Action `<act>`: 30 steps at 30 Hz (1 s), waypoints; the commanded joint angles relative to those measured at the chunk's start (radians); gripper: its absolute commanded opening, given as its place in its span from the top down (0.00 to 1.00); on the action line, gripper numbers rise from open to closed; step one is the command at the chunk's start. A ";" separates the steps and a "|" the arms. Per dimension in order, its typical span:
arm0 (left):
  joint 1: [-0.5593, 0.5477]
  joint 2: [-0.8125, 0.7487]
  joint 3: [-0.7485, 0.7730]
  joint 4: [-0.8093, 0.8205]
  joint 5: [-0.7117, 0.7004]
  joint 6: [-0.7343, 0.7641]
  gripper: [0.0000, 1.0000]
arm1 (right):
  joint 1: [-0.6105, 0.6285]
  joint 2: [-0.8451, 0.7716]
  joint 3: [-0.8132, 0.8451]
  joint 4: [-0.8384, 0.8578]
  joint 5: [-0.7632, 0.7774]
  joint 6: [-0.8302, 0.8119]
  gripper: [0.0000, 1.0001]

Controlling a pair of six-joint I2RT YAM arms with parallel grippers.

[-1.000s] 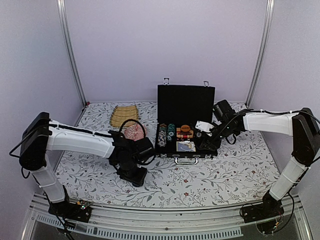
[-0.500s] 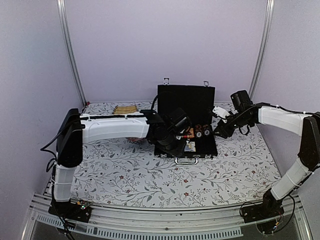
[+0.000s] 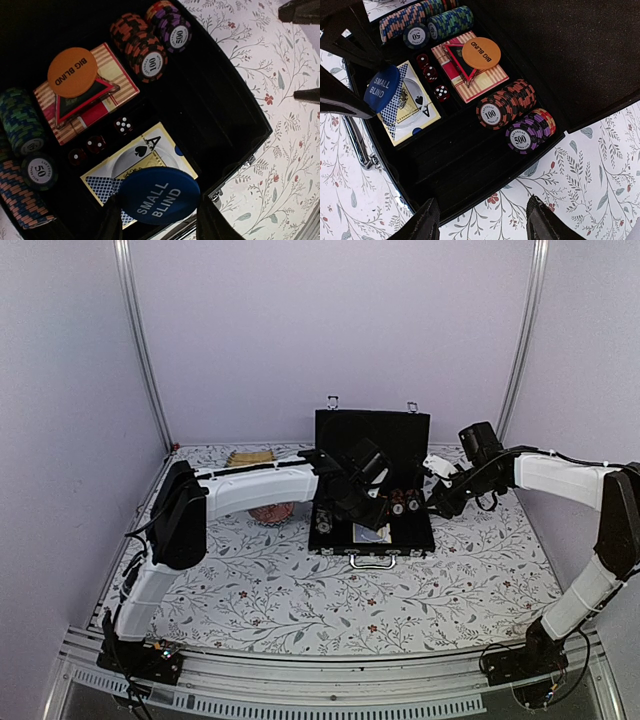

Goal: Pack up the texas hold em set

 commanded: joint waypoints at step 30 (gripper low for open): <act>0.020 0.016 0.063 -0.041 0.052 0.036 0.43 | 0.001 0.055 0.009 -0.012 0.004 -0.002 0.39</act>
